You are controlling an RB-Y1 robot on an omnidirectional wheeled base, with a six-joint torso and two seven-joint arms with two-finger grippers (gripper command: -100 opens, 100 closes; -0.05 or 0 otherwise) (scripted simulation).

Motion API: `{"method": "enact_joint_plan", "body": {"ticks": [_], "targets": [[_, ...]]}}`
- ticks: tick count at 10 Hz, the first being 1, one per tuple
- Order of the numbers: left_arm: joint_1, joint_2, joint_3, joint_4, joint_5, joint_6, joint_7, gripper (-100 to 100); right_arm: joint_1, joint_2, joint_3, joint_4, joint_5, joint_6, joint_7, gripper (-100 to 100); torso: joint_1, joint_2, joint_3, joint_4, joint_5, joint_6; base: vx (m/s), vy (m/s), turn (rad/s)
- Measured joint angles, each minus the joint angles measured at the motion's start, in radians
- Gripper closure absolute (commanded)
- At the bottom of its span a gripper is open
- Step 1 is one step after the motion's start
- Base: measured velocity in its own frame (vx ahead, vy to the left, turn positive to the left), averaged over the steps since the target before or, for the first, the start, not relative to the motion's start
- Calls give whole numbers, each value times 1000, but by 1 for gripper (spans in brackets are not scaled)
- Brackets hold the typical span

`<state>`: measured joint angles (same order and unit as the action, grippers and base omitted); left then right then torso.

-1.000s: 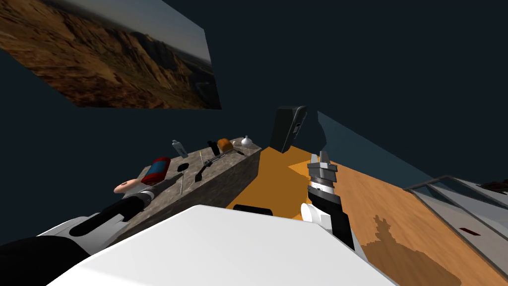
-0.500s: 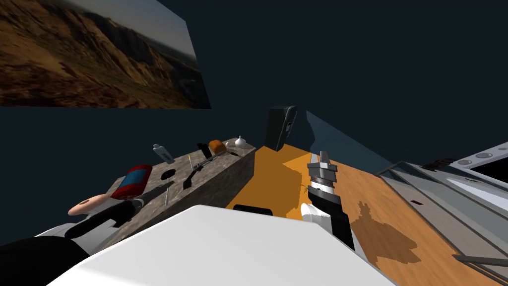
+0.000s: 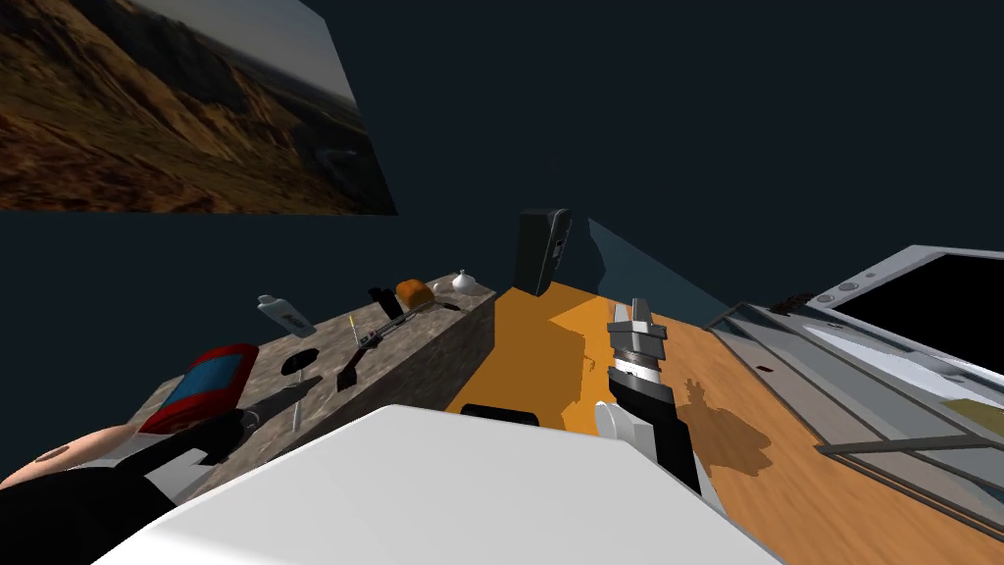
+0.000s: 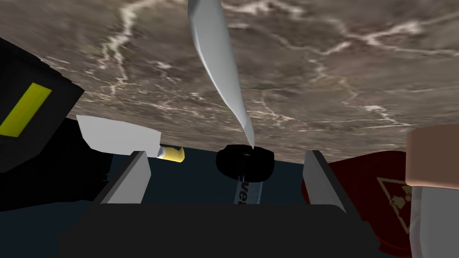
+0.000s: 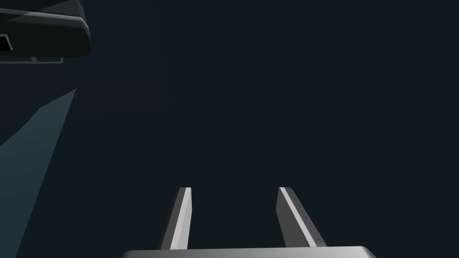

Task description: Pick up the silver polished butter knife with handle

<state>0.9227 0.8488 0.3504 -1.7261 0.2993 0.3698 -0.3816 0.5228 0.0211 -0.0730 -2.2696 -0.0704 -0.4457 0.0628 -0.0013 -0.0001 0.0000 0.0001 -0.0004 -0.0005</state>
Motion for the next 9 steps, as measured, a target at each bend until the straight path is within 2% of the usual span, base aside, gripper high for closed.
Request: {"method": "enact_joint_plan", "body": {"ticks": [5, 7, 8, 9], "targets": [[16, 19, 1, 62, 14, 114, 16, -100, 0, 0, 0, 0, 0, 0, 0, 0, 0, 0, 0, 0, 0, -1, 13, -23, -164], [21, 28, 2, 74, 21, 154, 21, -100, 0, 0, 0, 0, 0, 0, 0, 0, 0, 0, 0, 0, 0, -1, 6, -9, -43], [21, 28, 2, 75, 20, 158, 22, 0, 0, 0, 0, 0, 0, 0, 0, 0, 1, 1, 0, 0, 0, -1, 0, 0, 0], [21, 28, 2, 75, 20, 158, 22, -100, 0, 0, 0, 0, 0, 0, 0, 0, 1, 1, 1, 0, 0, -1, 45, 8, 24]]}}
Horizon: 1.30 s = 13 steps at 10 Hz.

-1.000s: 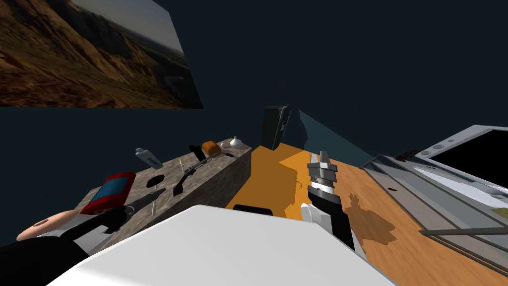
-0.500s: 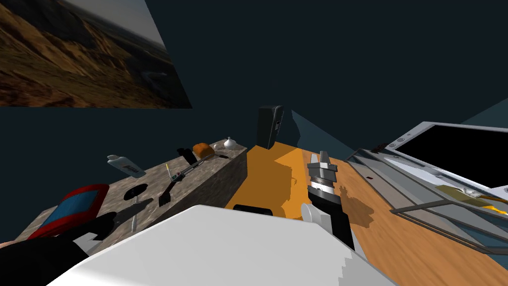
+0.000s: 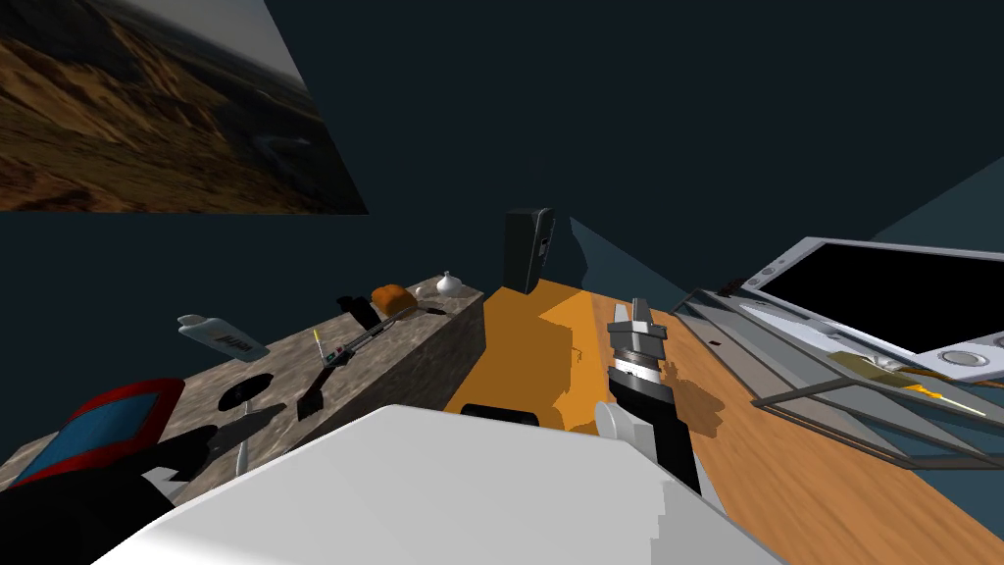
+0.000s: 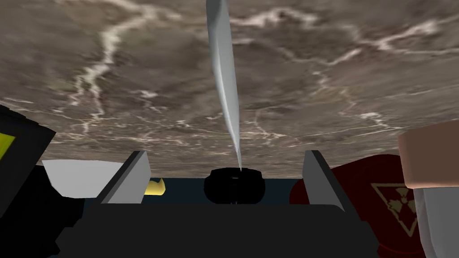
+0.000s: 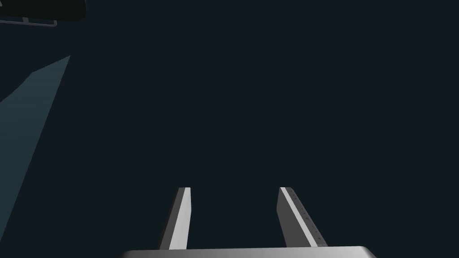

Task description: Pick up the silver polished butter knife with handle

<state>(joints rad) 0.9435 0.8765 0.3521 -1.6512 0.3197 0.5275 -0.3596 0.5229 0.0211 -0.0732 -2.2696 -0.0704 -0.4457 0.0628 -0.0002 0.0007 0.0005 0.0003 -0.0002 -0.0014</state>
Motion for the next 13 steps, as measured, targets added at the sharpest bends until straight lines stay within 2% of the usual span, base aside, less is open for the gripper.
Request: {"method": "enact_joint_plan", "body": {"ticks": [2, 9, 10, 13], "targets": [[9, -12, 1, 50, 41, -56, -52, -100, 0, 0, 0, 0, 0, 0, 0, 0, 0, -6, -3, -1, 0, 0, 119, -5, 22], [50, -58, 17, 154, 157, -210, -220, -100, 0, 0, 0, 0, 0, 0, 0, 0, 1, -6, -3, -1, 0, 0, 79, 5, 15], [51, -58, 18, 156, 159, -214, -226, 100, 0, 0, 0, 0, 0, 0, 0, 0, 1, -3, -2, -1, 0, 0, 7, 0, -1], [52, -58, 18, 156, 158, -213, -226, 100, 0, 0, 0, 0, 0, 0, 0, 0, 1, 0, 0, 1, 1, 1, 1, 1, 4]]}}
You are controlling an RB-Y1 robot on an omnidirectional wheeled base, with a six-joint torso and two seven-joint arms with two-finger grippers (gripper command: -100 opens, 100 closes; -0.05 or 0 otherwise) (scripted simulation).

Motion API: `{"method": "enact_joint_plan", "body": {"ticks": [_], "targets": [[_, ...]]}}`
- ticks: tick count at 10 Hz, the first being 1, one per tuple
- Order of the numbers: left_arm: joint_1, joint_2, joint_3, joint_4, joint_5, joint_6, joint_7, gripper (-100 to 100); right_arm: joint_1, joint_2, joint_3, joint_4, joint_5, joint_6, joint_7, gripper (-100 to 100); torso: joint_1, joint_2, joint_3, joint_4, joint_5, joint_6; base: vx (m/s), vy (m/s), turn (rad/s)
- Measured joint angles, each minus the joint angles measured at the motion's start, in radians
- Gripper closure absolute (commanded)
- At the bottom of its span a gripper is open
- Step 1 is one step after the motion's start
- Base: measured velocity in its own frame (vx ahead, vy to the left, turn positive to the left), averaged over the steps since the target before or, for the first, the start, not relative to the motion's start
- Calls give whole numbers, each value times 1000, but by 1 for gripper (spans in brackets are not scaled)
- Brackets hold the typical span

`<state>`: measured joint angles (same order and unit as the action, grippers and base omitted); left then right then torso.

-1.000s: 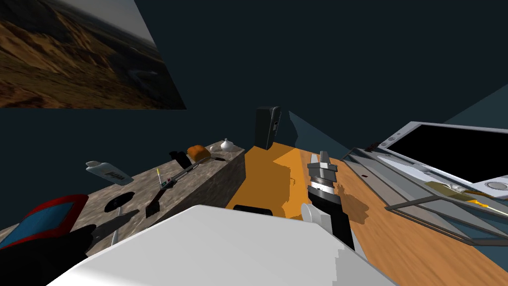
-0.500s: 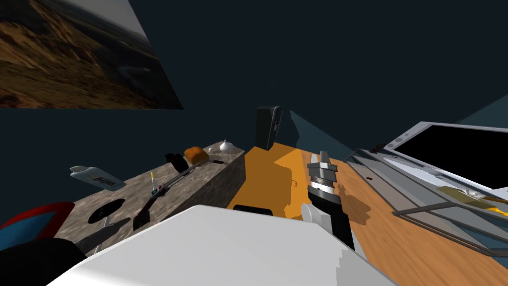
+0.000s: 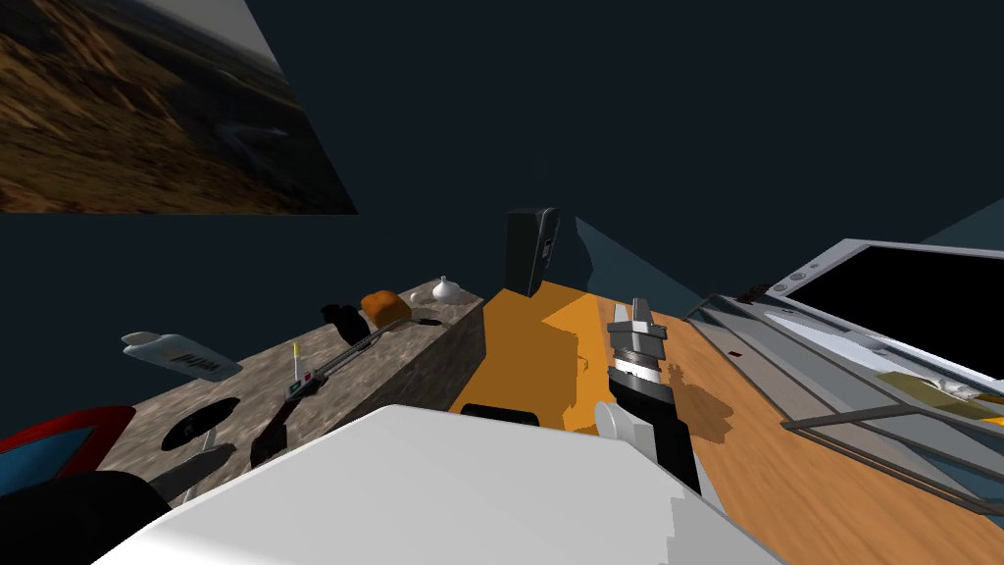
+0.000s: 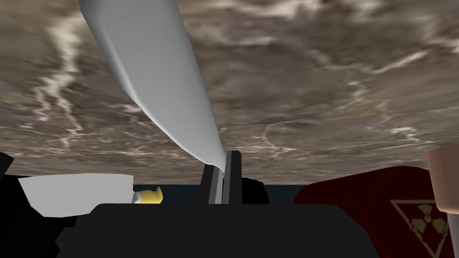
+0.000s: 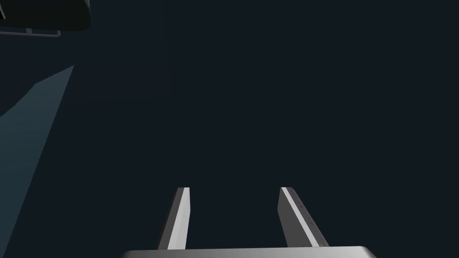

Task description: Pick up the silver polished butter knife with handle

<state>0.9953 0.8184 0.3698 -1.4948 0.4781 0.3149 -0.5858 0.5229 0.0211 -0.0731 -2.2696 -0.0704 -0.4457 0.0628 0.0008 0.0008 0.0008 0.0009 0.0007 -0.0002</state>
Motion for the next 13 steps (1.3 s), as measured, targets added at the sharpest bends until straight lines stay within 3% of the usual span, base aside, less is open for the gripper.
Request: {"method": "enact_joint_plan", "body": {"ticks": [1, 2, 3, 12, 13], "targets": [[-1, 0, 0, -1, 0, -1, 1, 100, 0, 0, 0, 0, 0, 0, 0, 0, 0, 0, 0, 0, 0, -1, 0, 0, 0], [-1, 0, 0, 0, 1, -1, 1, 0, 0, 0, 0, 0, 0, 0, 0, 0, 0, 0, 0, 0, 0, 0, 0, 0, 0], [-1, 0, 0, 0, 1, -1, 1, 100, 0, 0, 0, 0, 0, 0, 0, 0, 0, 0, 0, 0, 0, 0, -67, 3, -15], [-46, 56, -18, -141, -144, 189, 207, 100, 0, 0, 0, 0, 0, 0, 0, 0, -3, 5, 2, 0, -3, -1, -85, -4, -19], [-46, 57, -17, -143, -146, 193, 212, 0, 0, 0, 0, 0, 0, 0, 0, 0, -3, 3, 1, 0, -2, -2, -6, 0, 3]]}}
